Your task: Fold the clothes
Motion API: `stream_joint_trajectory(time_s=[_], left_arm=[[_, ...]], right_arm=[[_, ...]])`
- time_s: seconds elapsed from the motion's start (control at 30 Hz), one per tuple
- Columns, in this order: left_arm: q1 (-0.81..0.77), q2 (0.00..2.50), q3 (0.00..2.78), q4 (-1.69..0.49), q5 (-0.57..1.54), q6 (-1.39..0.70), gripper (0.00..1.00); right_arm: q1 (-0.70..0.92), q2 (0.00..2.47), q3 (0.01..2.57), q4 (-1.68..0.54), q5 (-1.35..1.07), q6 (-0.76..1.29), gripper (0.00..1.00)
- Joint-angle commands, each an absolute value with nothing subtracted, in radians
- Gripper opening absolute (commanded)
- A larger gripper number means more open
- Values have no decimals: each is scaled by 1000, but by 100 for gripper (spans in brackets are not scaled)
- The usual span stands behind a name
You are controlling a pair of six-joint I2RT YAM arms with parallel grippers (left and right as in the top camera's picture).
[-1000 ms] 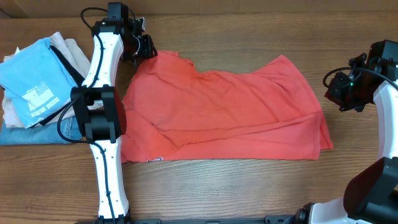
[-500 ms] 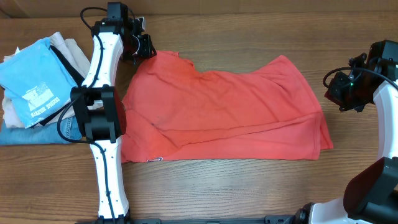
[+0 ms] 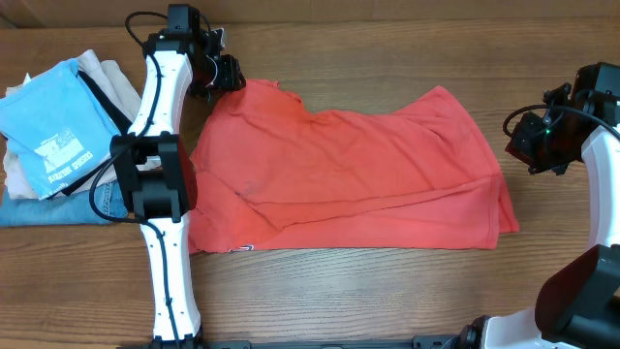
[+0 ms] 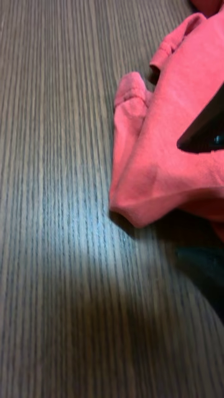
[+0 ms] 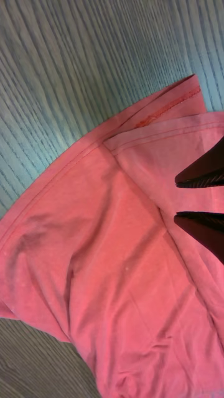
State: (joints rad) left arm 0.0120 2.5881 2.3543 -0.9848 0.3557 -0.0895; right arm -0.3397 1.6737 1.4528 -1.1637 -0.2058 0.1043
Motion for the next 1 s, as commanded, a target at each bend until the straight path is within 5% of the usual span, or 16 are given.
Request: stream_joint_trajectory(time_s=[0.0,0.27,0.4,0.7,0.97], left_arm=[[-1,2613,2352,-991,315,-75,52],[-12,2613,2338,-990,303,-74,34],[-21,2624,2338,-990,303,-74,34],[-22,2624,2339,-998,304,-86,9],[-14,2549,2342,-1059,295,-142,4]], right_arm=[[-341,1666,1465,-1161,-215,100,17],[-341,1666,1465,-1161,-215,100,17],[-341,1666,1465,-1161,-215,100,17],[-341,1666,1465,-1141,-215,100,11],[-340,1666,1465,-1032,-231,96,10]])
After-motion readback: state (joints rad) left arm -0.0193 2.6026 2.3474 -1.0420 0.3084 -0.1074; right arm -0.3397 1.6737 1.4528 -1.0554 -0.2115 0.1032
